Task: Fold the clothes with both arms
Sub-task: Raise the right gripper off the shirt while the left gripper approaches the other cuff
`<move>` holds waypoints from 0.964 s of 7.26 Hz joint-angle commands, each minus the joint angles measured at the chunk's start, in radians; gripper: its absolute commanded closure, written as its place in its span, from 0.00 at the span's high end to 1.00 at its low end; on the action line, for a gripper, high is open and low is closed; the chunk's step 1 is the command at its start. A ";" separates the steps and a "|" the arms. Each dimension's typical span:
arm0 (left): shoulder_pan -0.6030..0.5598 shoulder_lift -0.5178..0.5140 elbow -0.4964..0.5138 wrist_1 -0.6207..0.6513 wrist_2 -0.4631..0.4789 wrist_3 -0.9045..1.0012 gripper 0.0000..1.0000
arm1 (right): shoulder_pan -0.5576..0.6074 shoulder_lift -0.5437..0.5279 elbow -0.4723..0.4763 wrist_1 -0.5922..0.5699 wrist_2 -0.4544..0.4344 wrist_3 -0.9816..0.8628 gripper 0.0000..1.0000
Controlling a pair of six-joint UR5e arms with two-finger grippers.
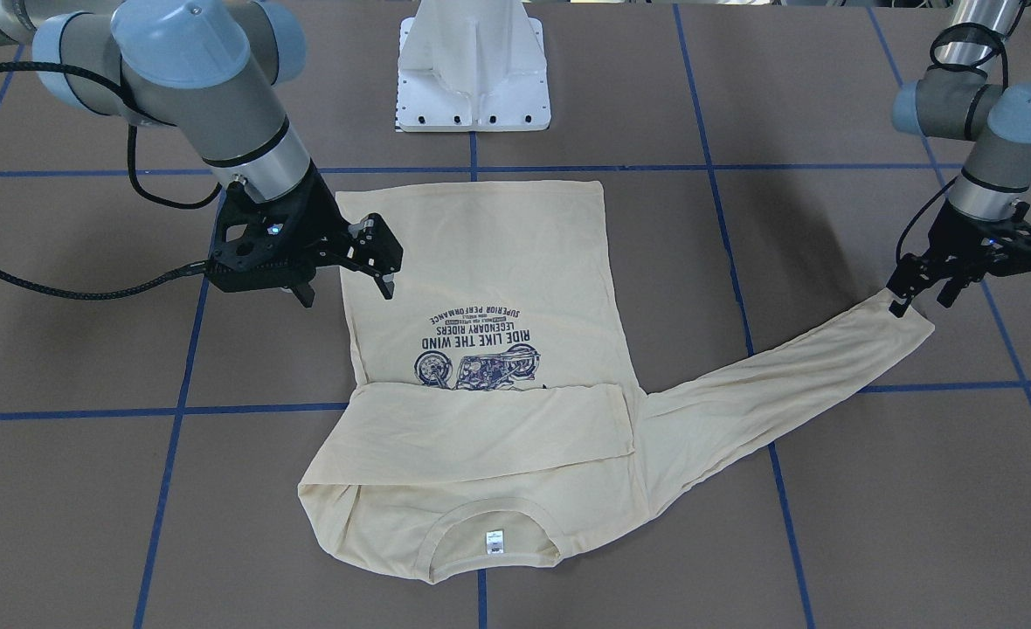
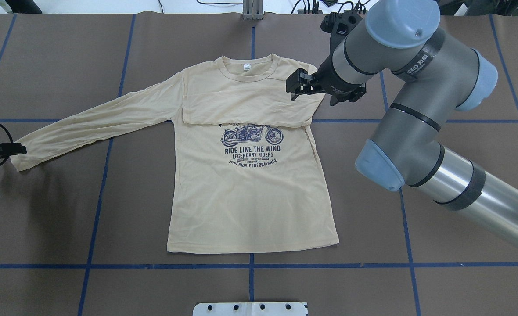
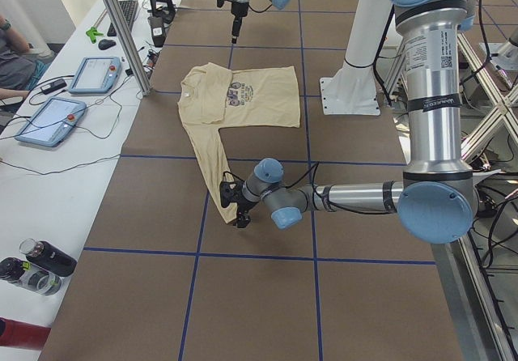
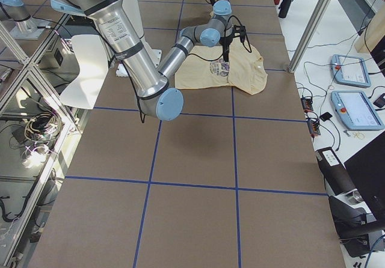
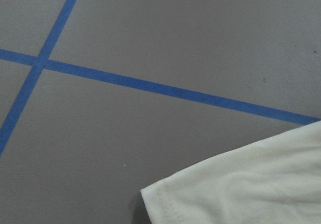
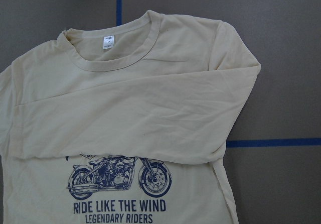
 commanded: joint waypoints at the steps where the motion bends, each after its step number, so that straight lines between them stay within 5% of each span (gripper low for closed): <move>1: 0.009 -0.005 0.001 0.001 0.006 -0.001 0.85 | 0.003 0.000 0.000 0.000 0.001 0.001 1.00; 4: 0.033 -0.006 -0.002 0.007 0.007 -0.001 0.82 | 0.002 0.001 -0.001 0.000 -0.001 0.001 1.00; 5: 0.033 -0.006 -0.002 0.007 0.006 -0.001 0.73 | 0.000 0.004 -0.003 0.000 -0.002 0.001 1.00; 7: 0.033 -0.005 -0.007 0.007 0.004 -0.001 0.35 | 0.000 0.004 -0.003 0.000 -0.002 0.001 1.00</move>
